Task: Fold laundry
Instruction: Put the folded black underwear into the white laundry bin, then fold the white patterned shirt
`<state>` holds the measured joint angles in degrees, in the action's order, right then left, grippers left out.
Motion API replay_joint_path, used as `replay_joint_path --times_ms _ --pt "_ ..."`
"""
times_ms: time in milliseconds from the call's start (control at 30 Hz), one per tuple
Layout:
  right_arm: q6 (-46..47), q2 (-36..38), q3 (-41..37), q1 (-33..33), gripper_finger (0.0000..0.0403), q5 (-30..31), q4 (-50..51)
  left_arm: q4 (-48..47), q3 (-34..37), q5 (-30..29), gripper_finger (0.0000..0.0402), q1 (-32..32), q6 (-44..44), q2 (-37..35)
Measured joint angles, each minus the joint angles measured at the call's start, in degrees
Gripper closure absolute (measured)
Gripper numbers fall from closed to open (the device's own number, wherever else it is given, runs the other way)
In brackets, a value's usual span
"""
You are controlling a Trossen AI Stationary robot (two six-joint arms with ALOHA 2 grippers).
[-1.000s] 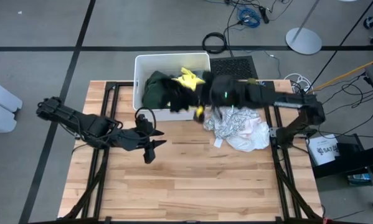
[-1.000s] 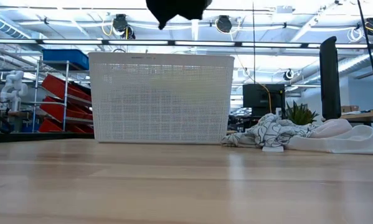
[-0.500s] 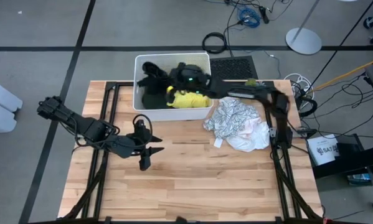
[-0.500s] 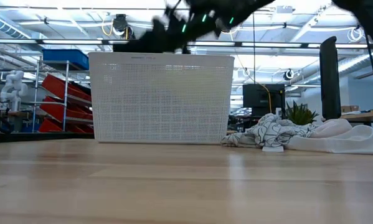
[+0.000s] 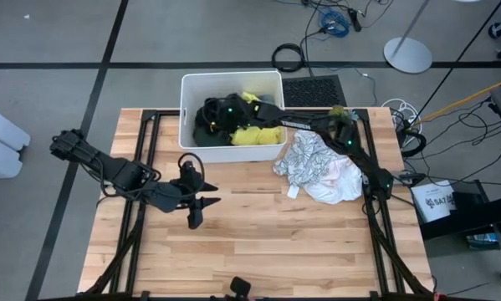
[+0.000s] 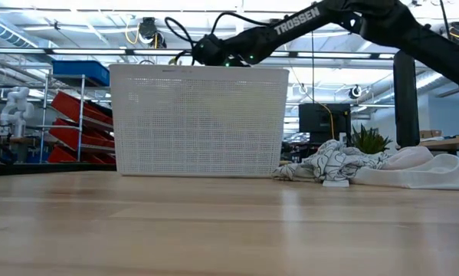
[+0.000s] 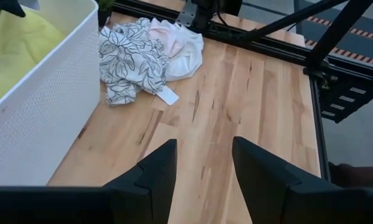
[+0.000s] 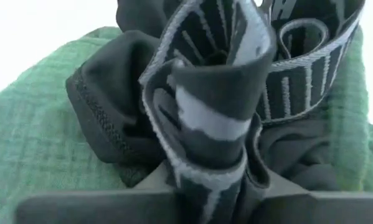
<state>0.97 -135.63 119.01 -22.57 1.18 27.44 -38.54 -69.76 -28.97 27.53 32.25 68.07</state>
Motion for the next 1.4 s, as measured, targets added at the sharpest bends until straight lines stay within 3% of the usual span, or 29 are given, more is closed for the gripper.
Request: replay_joint_path --times_ms 400,600,767,967,1167,1400 --pt "-2.45 2.38 9.62 1.68 0.0145 0.35 10.26 0.06 0.0 -0.02 0.0238 0.0 0.44 0.0" --pt "-6.87 5.43 14.66 2.94 0.0074 0.48 17.98 0.26 0.0 -0.49 0.0238 0.0 0.39 0.0" --pt "-10.74 9.77 15.84 3.81 0.0054 0.62 22.76 0.28 0.0 -0.74 0.0238 0.0 -0.08 0.0" --pt "-8.87 18.26 15.88 4.05 0.0053 0.7 31.07 0.34 0.0 -1.64 0.0238 0.0 -1.59 0.04" --pt "-5.63 27.78 16.06 4.93 0.0053 -0.28 45.55 0.41 -0.02 -4.98 0.0238 0.0 -1.68 0.22" --pt "0.76 33.05 16.0 8.94 0.0053 -0.04 63.16 0.67 -0.04 -9.81 0.0238 0.0 -3.16 2.51"
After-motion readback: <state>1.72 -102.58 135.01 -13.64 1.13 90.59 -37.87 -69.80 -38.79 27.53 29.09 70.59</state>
